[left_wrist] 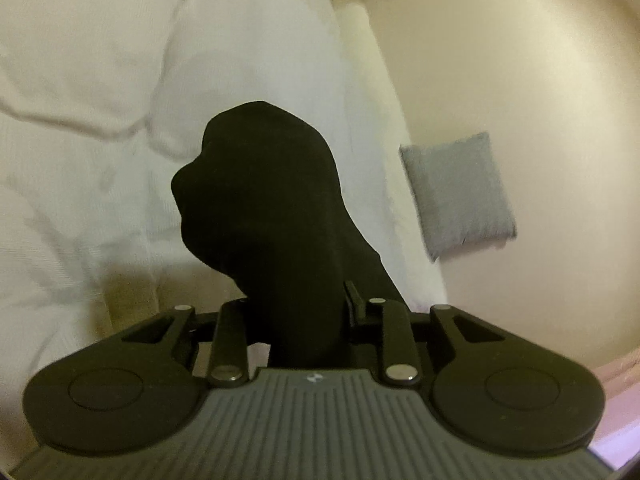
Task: Fold clothes
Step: 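Lift the pants bundle with both grippers and carry it toward the clothes stack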
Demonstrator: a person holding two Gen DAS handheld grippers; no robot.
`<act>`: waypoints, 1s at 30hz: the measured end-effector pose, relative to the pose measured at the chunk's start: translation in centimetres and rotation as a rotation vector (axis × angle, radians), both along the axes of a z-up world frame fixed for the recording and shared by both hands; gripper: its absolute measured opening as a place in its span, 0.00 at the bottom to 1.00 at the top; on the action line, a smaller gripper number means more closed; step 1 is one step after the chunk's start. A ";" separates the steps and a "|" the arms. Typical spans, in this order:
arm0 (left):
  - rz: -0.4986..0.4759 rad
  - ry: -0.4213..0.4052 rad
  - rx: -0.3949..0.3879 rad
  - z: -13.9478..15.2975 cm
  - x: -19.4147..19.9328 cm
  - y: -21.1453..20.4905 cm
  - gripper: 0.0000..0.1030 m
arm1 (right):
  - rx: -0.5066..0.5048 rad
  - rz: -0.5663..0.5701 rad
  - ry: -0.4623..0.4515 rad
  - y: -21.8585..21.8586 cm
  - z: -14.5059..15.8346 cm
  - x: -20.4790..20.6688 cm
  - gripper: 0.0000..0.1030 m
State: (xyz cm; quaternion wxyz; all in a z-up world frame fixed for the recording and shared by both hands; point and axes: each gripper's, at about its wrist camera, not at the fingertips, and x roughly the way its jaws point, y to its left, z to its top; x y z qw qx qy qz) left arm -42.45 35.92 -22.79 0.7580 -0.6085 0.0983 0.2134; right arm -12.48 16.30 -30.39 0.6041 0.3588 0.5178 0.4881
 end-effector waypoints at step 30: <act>1.104 0.064 0.179 20.2 -68.4 -10.1 0.24 | 0.091 1.140 0.129 32.8 19.1 -54.8 0.21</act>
